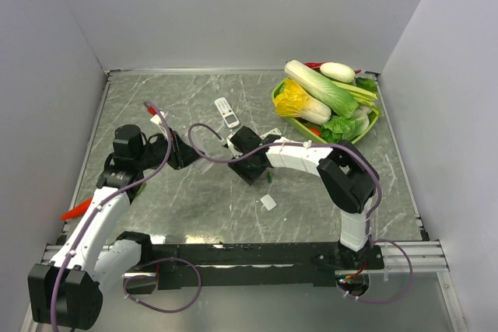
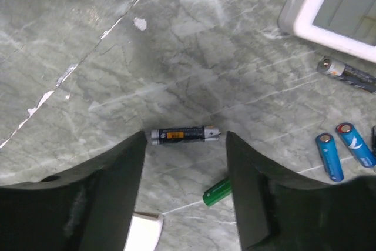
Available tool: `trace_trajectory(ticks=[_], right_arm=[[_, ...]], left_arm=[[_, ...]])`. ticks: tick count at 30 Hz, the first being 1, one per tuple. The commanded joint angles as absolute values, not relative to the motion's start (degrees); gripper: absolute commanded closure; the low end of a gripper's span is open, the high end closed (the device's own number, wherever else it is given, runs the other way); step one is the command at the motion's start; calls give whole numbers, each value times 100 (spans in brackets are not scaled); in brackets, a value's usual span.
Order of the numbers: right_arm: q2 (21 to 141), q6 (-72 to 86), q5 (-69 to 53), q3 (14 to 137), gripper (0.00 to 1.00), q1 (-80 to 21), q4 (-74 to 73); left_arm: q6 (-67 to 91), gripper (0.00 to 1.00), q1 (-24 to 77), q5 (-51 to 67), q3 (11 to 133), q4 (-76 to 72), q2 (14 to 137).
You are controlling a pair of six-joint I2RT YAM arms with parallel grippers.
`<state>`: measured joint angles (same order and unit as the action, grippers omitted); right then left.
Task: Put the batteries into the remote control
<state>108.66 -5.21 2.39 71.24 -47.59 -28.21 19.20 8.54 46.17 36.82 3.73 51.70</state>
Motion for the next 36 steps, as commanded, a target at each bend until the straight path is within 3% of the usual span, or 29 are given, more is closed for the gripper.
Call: trace_trajectory(ticks=[1, 6, 16, 23, 27, 36], right_arm=[[10846, -607, 35, 7066, 28, -4799, -3340], [10583, -484, -123, 7198, 18, -4799, -3524], [9677, 1325, 412, 7418, 20, -4746, -3788], [9563, 3241, 931, 7242, 28, -4685, -3885], [9659, 4347, 1063, 7198, 39, -4676, -3788], [10212, 5685, 1239, 7242, 54, -4614, -3779]], left_arm=[[1925, 99, 817, 4588, 3726, 132, 5054], [1942, 99, 817, 4562, 3727, 123, 5036], [1986, 99, 800, 4421, 3718, 158, 4896], [2030, 99, 800, 4315, 3700, 193, 4781], [2039, 99, 800, 4324, 3691, 193, 4729], [2074, 99, 809, 4359, 3683, 185, 4693]])
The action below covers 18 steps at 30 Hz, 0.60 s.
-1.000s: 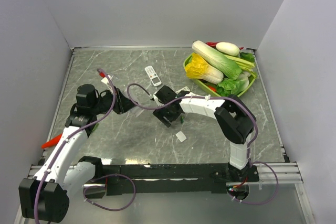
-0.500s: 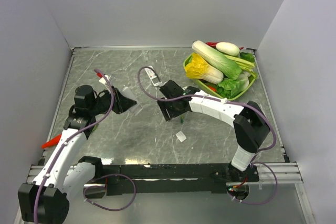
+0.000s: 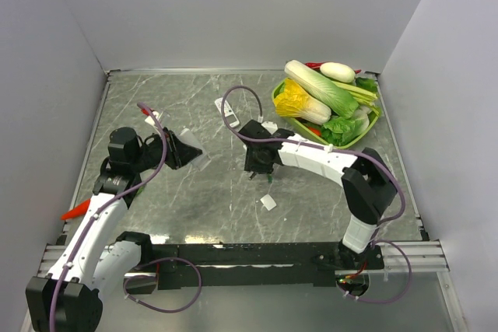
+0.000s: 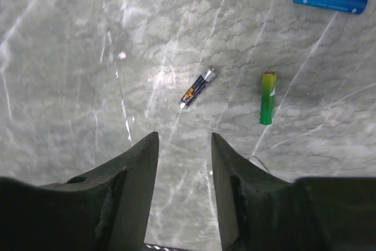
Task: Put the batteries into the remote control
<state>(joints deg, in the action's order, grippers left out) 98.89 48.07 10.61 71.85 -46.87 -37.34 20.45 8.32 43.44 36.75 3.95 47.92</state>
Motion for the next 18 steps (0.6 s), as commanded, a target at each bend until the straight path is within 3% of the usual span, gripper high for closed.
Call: trace_trajectory(ticks=[1, 8, 18], right_arm=[[10274, 5730, 1239, 7242, 56, -4588, -3762], [10599, 6038, 1152, 7163, 66, -4483, -3561], [10652, 6267, 958, 6996, 68, -4316, -3173]], left_arm=[[2074, 99, 800, 4368, 3683, 185, 4693], [2092, 99, 800, 4403, 3683, 176, 4711], [2109, 99, 791, 4439, 3683, 158, 4729]])
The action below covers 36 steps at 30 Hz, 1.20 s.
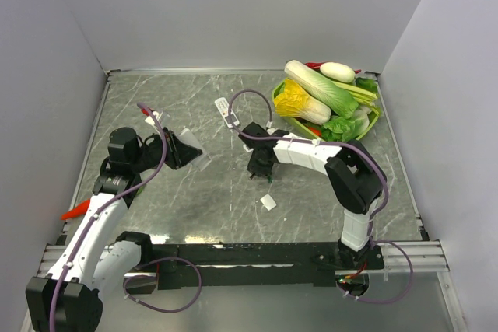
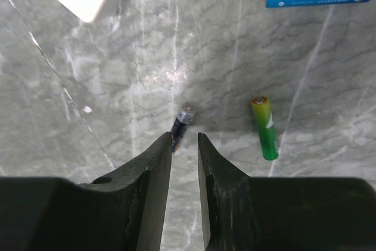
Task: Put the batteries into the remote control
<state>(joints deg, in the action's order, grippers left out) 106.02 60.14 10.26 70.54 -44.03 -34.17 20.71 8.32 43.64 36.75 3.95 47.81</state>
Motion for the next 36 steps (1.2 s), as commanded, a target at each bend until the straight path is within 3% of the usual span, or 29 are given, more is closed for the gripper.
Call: trace_trajectory(ticks=[1, 15, 20, 26, 33, 36], right_arm=[[10670, 6293, 975, 7005, 68, -4298, -3173], [10969, 6337, 940, 7014, 74, -4236, -3094], [10811, 6127, 984, 6900, 87, -4236, -2989], [9942, 5564, 1327, 6575, 99, -4271, -2778], [8046, 4668, 2117, 6013, 100, -4955, -1927], [7368, 4089, 2355, 5643, 100, -5281, -926]], left_arm=[[2109, 99, 800, 4438, 3683, 167, 4729], [2171, 99, 791, 4368, 3674, 185, 4755], [2337, 99, 791, 4272, 3639, 132, 4781], [3610, 99, 791, 4017, 2780, -1061, 4448], [5718, 99, 800, 3639, 1539, -3092, 4061], [6388, 99, 809, 3411, 1073, -3962, 3911]])
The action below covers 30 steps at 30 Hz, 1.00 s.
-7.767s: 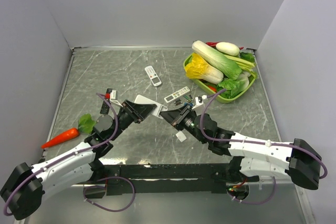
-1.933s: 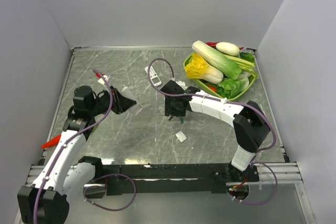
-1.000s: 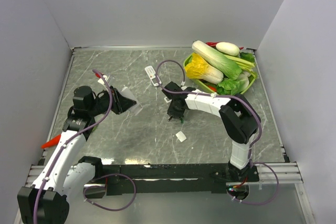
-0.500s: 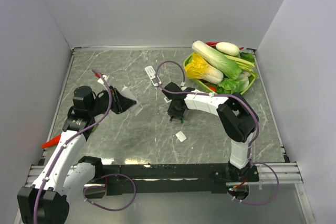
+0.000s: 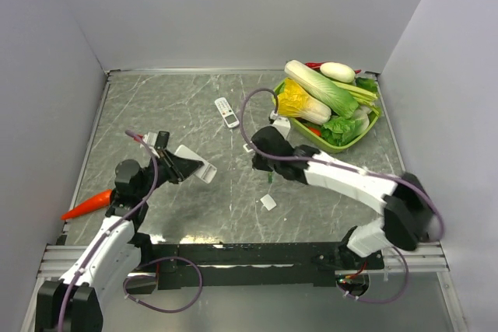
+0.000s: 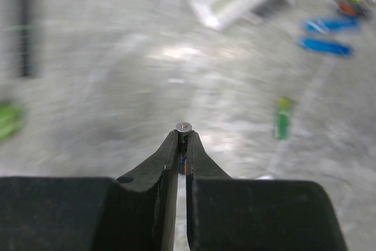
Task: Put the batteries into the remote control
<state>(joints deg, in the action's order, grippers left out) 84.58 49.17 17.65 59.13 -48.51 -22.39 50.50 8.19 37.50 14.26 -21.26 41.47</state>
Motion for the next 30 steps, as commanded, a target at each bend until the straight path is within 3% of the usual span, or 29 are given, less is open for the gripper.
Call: trace_trajectory(ticks=[1, 10, 21, 30], right_arm=[[7243, 3991, 2416, 5495, 100, -5508, -470], [7075, 3209, 2803, 5177, 100, -6494, 1554], [7435, 2331, 2979, 5028, 100, -7101, 3259], [7646, 1741, 3304, 5141, 100, -7418, 3805]], left_arm=[[6511, 98, 817, 3341, 968, -4147, 3850], [7479, 98, 984, 2664, 141, -5695, 3411], [7602, 98, 1327, 2224, 9, -5669, 2778], [7699, 98, 1520, 1793, -158, -5370, 2619]])
